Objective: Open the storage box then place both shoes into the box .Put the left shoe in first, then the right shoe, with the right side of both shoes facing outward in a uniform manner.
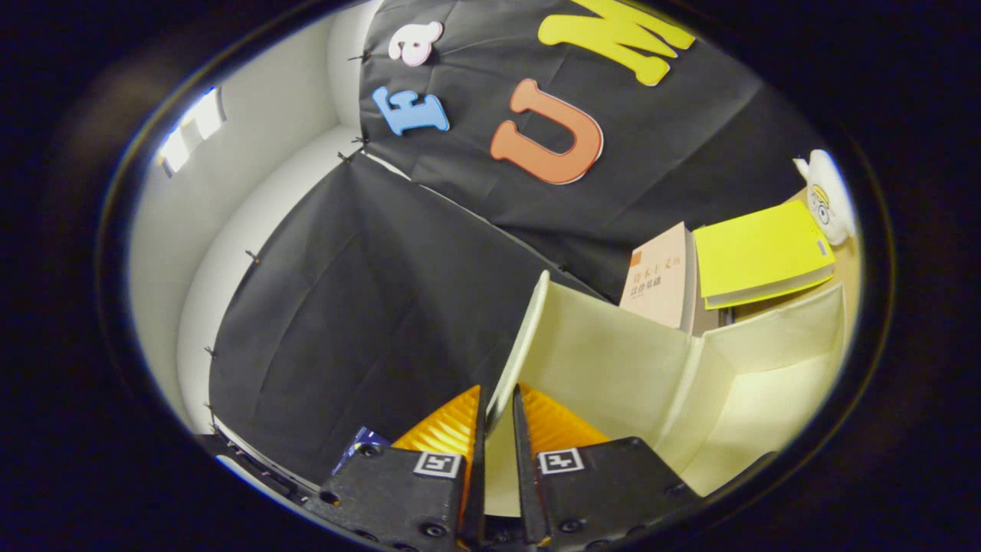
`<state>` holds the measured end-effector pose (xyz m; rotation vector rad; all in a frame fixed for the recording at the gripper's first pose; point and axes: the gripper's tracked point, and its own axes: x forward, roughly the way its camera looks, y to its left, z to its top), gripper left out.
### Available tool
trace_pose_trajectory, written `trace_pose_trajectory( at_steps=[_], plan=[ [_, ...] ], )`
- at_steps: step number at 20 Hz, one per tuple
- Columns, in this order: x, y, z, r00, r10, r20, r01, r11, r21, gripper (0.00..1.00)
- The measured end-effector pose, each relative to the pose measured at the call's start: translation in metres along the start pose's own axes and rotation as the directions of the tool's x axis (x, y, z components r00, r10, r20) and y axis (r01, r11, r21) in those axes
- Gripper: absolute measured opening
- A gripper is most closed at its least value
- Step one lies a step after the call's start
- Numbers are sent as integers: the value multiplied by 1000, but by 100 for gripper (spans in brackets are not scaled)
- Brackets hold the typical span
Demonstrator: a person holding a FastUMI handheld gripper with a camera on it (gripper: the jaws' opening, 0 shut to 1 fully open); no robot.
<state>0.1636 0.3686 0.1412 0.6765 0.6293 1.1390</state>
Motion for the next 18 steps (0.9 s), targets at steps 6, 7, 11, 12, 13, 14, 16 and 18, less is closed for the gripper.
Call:
trace_pose_trajectory(
  at_steps=[6,7,11,12,13,14,16,18],
  plan=[
    [-18,-13,-8,990,-129,58,131,991,-32,99],
    [-23,-16,-11,986,-157,54,159,986,-42,100],
    [-59,-41,-19,962,-269,32,271,957,-98,100],
    [-71,-48,-19,955,-294,34,296,949,-110,100],
    [-85,-60,-21,943,-331,33,332,936,-119,100],
    [-99,-71,-19,929,-368,35,370,922,-113,100],
    [-123,-83,-18,919,-392,30,393,915,-88,100],
    [-151,-101,-19,907,-421,29,422,904,-74,100]
  ],
)
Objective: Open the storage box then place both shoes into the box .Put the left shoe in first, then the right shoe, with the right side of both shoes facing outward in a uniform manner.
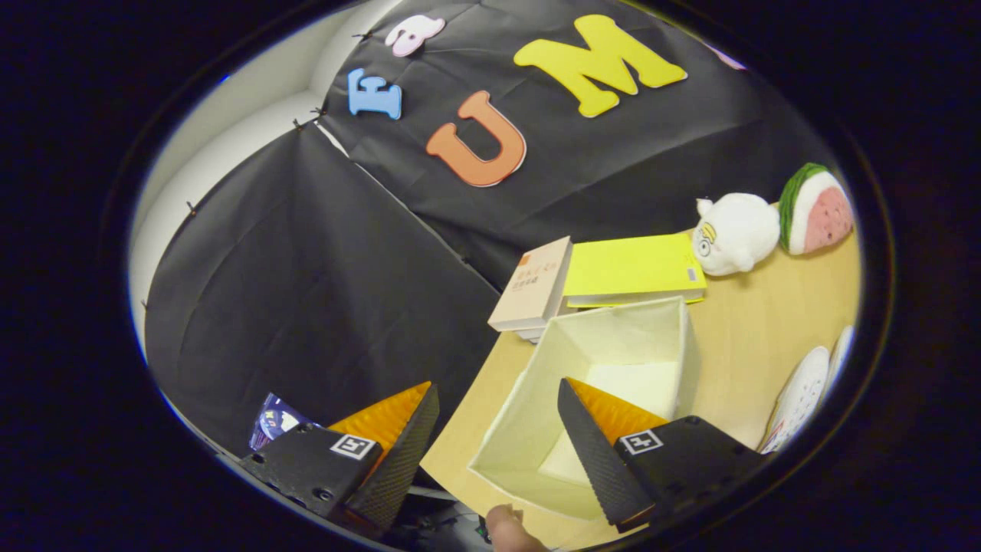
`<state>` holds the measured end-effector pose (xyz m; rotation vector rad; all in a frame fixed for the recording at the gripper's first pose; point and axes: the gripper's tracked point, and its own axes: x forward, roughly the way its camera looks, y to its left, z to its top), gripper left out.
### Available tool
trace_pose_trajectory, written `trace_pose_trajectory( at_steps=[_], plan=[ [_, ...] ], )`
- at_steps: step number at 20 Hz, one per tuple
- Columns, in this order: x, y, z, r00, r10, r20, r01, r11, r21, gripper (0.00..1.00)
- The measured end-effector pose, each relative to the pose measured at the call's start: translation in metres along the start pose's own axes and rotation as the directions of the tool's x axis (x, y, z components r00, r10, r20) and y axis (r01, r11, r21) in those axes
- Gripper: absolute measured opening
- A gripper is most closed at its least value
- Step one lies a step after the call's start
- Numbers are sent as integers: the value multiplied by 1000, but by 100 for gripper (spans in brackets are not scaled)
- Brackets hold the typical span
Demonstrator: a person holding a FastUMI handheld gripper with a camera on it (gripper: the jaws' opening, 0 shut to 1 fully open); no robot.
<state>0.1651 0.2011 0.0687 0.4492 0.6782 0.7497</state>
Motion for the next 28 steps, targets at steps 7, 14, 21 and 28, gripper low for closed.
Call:
trace_pose_trajectory(
  at_steps=[7,14,21,28],
  plan=[
    [-59,-122,-15,974,-225,20,225,974,-36,100],
    [-90,-235,-55,901,-427,-72,426,904,-33,99],
    [-103,-281,-102,820,-525,-230,532,846,-35,99],
    [-115,-295,-116,757,-570,-319,599,801,-11,94]
  ],
)
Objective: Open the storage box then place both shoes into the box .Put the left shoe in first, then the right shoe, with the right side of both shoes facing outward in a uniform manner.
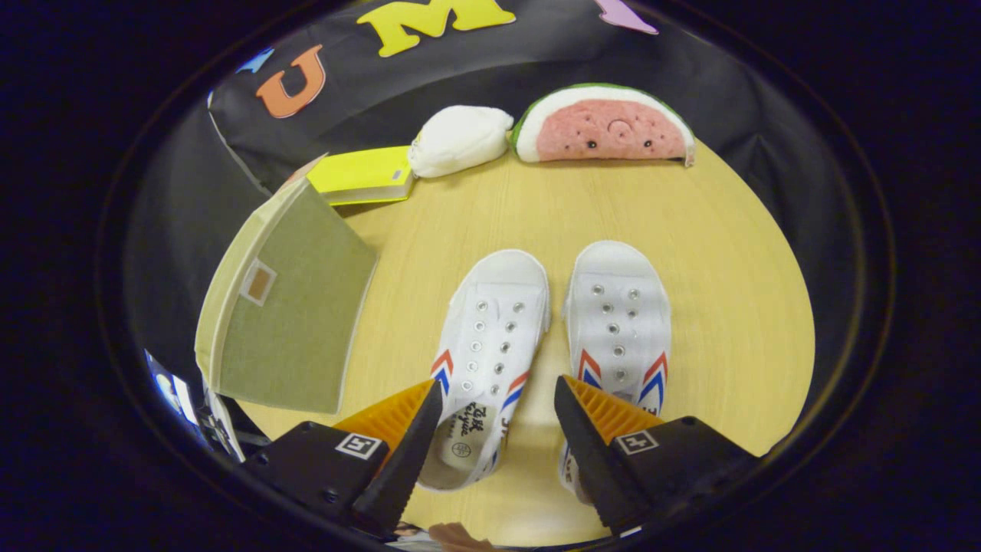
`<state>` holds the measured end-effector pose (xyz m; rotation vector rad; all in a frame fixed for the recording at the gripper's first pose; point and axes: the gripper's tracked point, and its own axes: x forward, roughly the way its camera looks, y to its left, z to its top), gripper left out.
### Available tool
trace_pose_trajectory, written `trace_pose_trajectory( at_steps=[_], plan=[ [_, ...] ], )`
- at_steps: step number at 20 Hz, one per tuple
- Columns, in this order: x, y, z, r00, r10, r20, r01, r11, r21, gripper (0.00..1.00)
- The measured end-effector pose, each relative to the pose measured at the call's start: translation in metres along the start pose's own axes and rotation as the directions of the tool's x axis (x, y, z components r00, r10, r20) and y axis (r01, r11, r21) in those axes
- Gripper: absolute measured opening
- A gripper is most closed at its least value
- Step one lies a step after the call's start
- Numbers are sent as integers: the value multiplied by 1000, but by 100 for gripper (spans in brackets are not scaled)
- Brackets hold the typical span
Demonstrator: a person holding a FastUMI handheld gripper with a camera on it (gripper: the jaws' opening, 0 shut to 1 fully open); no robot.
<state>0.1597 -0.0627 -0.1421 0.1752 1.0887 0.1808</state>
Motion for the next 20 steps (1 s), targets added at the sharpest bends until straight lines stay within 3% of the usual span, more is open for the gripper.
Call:
trace_pose_trajectory(
  at_steps=[2,4,7,9,13,16,20],
  plan=[
    [10,-3,-4,999,-14,-52,15,1000,25,92],
    [22,-9,-2,996,-41,-82,45,998,43,79],
    [33,-3,-1,992,3,-127,1,1000,31,37],
    [31,-4,-2,990,18,-137,-12,999,47,22],
    [21,-5,-4,983,100,-153,-77,985,152,8],
    [-1,4,-4,974,165,-153,-131,969,211,7],
    [-44,18,14,986,141,-87,-123,976,181,6]
  ],
)
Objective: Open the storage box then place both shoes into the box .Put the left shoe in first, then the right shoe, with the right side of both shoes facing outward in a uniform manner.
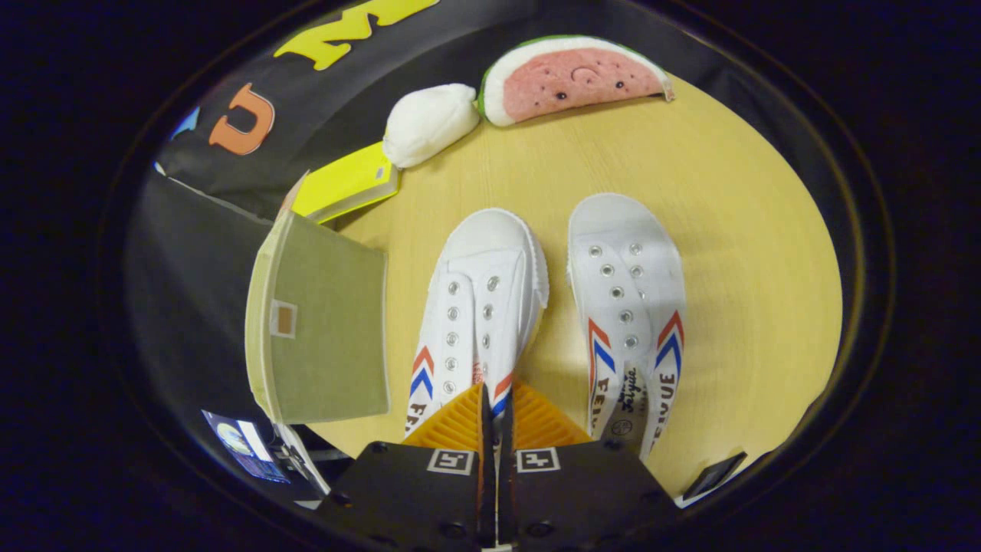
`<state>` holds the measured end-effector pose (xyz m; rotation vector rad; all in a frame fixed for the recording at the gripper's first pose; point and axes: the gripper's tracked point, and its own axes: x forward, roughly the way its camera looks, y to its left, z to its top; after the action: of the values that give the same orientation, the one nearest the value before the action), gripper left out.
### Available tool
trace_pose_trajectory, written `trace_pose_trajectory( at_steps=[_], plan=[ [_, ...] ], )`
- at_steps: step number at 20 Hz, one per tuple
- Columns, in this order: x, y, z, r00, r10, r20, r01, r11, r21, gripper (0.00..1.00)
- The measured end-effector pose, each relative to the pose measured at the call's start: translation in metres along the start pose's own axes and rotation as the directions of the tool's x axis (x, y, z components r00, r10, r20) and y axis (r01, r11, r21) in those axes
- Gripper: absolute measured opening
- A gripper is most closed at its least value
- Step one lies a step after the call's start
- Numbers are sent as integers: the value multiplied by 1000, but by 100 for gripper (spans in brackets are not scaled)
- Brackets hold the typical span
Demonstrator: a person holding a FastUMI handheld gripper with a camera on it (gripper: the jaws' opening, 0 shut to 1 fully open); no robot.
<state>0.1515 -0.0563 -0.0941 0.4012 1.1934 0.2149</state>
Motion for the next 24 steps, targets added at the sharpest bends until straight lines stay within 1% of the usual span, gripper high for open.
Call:
trace_pose_trajectory(
  at_steps=[3,7,10,12,15,16,19,22,24],
  plan=[
    [-33,34,9,999,-16,47,18,999,-51,7],
    [-67,100,19,996,40,79,-32,994,-104,6],
    [-75,148,23,992,77,97,-63,988,-143,6],
    [-70,178,22,992,95,87,-82,986,-144,6],
    [-52,222,16,987,156,35,-148,975,-163,6],
    [-45,234,15,986,166,31,-159,974,-164,7],
    [-15,259,12,989,148,22,-142,976,-162,6],
    [20,286,3,989,149,-7,-148,975,-164,6],
    [37,293,2,993,119,6,-116,980,-163,6]
  ],
)
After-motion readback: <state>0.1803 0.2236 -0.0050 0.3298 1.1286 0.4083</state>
